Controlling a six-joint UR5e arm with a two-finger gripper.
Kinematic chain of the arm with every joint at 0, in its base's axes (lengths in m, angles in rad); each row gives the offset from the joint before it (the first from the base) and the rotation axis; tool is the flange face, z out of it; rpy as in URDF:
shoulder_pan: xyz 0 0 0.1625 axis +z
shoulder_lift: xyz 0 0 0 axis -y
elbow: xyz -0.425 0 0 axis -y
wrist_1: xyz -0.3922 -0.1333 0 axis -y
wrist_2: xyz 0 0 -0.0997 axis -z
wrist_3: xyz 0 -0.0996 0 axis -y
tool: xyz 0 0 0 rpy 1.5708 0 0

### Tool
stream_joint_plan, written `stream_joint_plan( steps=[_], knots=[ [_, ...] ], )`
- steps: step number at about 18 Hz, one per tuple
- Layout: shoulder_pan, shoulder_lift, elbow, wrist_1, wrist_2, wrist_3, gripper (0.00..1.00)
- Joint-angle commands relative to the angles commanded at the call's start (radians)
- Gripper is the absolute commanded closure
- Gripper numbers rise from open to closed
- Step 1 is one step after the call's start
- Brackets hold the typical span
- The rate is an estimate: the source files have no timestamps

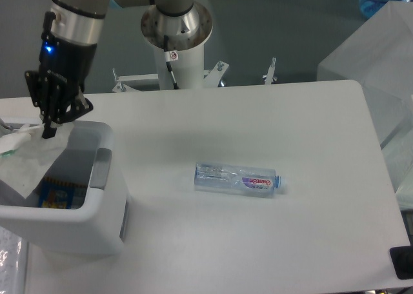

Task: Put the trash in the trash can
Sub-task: 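Lower the tissue into the bin and open the gripper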

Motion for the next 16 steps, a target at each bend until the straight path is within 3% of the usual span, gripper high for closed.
stream_joint_plan(
  steps=[7, 8, 9, 10, 13, 16],
  knots=[
    [-0.002, -0.037, 0.008, 0.006, -0.002, -0.012, 0.98],
    [0.0, -0.041, 0.015, 0.008, -0.005, -0.015, 0.85],
    [0.0, -0.048, 0.027, 0.011, -0.005, -0.015, 0.42],
    [0.0, -0.051, 0.043, 0.011, -0.003, -0.017, 0.13],
    [0.003, -0.038, 0.06, 0.011, -0.006, -0.073, 0.01],
    [0.008, -0.022, 0.064, 0.009, -0.008, -0.09, 0.01]
  ],
)
